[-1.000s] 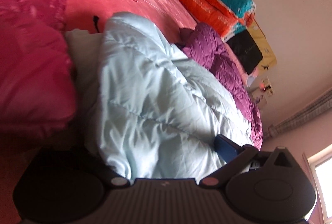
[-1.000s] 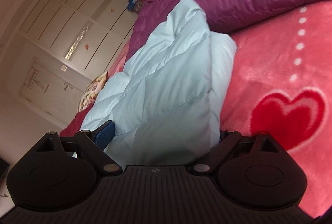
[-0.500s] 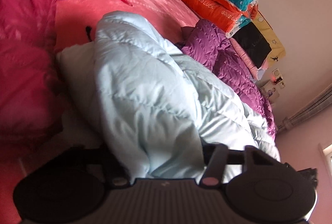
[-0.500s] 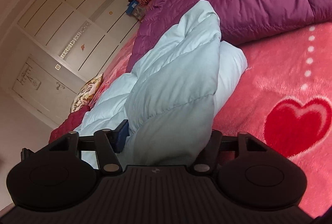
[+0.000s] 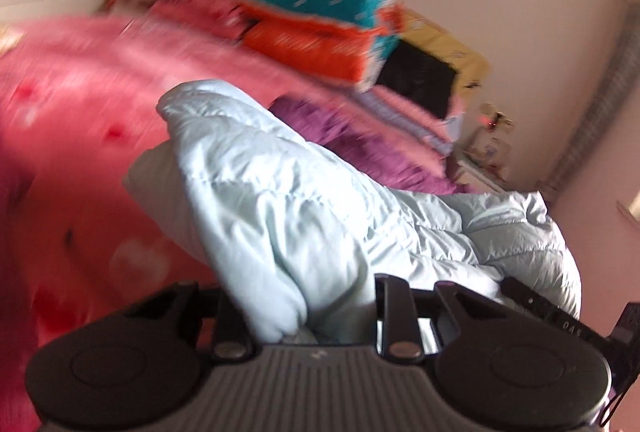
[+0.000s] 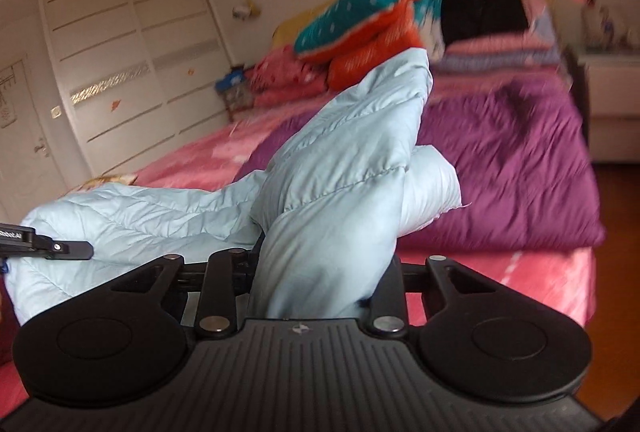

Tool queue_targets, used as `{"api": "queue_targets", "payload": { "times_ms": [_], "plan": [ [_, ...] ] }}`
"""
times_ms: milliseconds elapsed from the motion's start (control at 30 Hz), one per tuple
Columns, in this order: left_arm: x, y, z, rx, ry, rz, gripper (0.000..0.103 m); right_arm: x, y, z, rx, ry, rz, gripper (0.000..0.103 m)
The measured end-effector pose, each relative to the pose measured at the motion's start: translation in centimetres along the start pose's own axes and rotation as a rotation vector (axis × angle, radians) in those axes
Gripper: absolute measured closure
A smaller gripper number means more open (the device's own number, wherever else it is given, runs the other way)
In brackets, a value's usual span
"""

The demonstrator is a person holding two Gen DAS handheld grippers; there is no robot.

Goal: Fold large clothes

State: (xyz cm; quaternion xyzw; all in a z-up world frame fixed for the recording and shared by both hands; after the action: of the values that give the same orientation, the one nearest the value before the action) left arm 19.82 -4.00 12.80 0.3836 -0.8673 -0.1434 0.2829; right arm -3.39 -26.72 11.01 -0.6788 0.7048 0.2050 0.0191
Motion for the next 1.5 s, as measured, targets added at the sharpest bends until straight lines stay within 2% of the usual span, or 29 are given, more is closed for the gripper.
{"api": "queue_targets", "payload": {
  "times_ms": [200,333,467,567,667,767,867,933,967,1000,1033,1067,1200,1333,1500],
  "plan": [
    [4.1,-5.0,-5.4,0.067,-0.151,0.092,0.076,2.6,2.1,-4.9,0.172,0.014,0.111,0.063],
    [5.7,-9.9,-8.1,0.109,-0.191,0.124,0.075,5.6,1.0,-8.2,0.235,0.029,0.174,0.063],
    [5.9,-14.9,-9.5,0.133,-0.202,0.102,0.074,8.9,-1.7,-10.7,0.255,0.042,0.223,0.063],
    [5.5,-18.3,-9.4,0.123,-0.219,0.06,0.073,11.2,-5.3,-11.7,0.261,0.06,0.263,0.063],
    [4.4,-21.3,-9.1,0.107,-0.205,0.014,0.071,12.5,-8.9,-11.7,0.23,0.072,0.294,0.063],
    [3.2,-23.6,-9.0,0.103,-0.195,-0.037,0.064,14.0,-12.1,-11.2,0.184,0.082,0.327,0.061],
    [1.6,-24.8,-8.5,0.096,-0.179,-0.074,0.055,15.3,-14.7,-10.1,0.133,0.095,0.37,0.045],
    [1.3,-25.3,-8.1,0.092,-0.19,-0.097,0.048,15.8,-15.6,-10.0,0.11,0.103,0.395,0.029],
    [1.2,-25.5,-7.9,0.09,-0.188,-0.103,0.046,16.1,-16.0,-9.9,0.1,0.102,0.403,0.025],
    [1.1,-25.5,-7.7,0.089,-0.19,-0.108,0.042,16.4,-16.3,-9.8,0.092,0.103,0.415,0.017],
    [1.0,-25.5,-7.6,0.089,-0.195,-0.118,0.035,16.4,-16.5,-9.8,0.087,0.11,0.434,0.003],
    [0.9,-25.6,-7.6,0.088,-0.197,-0.133,0.032,16.6,-17.1,-9.5,0.082,0.115,0.461,0.0],
    [0.4,-25.1,-8.0,0.096,-0.217,-0.194,0.017,17.1,-17.6,-9.2,0.069,0.099,0.486,0.0],
    [0.0,-23.7,-8.1,0.105,-0.209,-0.221,0.016,16.8,-17.1,-9.5,0.077,0.078,0.512,0.0],
    [0.3,-21.8,-8.0,0.11,-0.237,-0.254,0.015,17.7,-13.7,-11.1,0.165,-0.017,0.536,0.0]
  ]
}}
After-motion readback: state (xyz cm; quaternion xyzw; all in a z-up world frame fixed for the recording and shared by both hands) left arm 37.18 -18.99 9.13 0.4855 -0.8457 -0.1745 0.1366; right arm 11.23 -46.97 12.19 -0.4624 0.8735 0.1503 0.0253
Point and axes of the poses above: each gripper's, at about its wrist camera, not at the fingertips, and y roughly against the way its jaws point, x to its right, z to its underside, the point moved 3 cm from there along -y, roughly the way its jaws point
